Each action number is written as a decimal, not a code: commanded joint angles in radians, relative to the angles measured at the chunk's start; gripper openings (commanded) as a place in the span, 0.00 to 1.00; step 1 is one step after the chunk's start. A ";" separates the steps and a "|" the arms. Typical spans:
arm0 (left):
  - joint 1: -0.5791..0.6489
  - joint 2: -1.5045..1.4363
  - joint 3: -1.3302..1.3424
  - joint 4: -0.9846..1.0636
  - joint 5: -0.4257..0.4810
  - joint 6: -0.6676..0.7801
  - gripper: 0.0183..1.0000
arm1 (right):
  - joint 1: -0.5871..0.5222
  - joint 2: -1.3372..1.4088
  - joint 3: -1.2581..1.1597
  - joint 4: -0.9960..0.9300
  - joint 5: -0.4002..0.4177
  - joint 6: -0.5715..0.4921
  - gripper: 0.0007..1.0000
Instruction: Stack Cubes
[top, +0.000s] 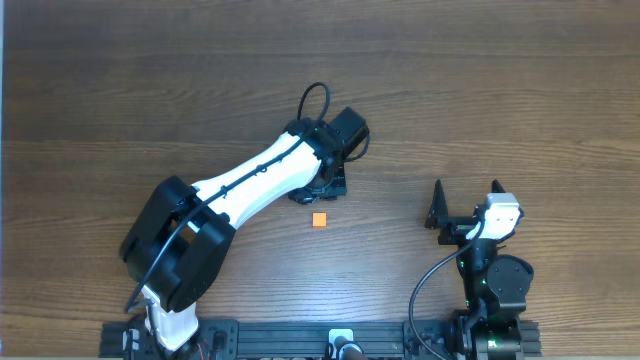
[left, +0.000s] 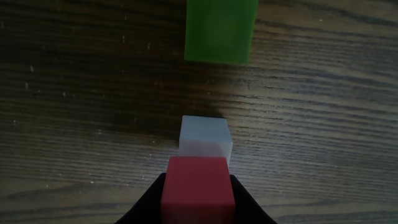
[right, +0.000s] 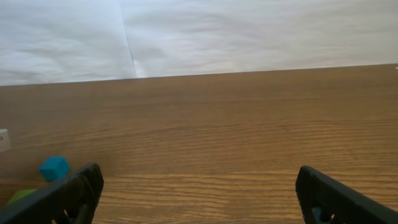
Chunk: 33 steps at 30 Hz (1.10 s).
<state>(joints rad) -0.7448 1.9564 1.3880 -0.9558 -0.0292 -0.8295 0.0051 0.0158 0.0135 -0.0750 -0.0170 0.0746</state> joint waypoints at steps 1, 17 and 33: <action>0.006 0.010 0.019 0.002 0.010 0.011 0.02 | -0.005 -0.010 -0.008 0.000 0.005 -0.002 0.99; 0.010 0.018 0.019 0.014 0.010 0.011 0.02 | -0.005 -0.010 -0.008 0.000 0.005 -0.002 0.99; 0.012 0.031 0.019 0.014 0.010 0.012 0.02 | -0.005 -0.010 -0.008 0.000 0.005 -0.002 0.99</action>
<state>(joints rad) -0.7387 1.9606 1.3880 -0.9421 -0.0257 -0.8295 0.0051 0.0158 0.0135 -0.0750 -0.0170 0.0750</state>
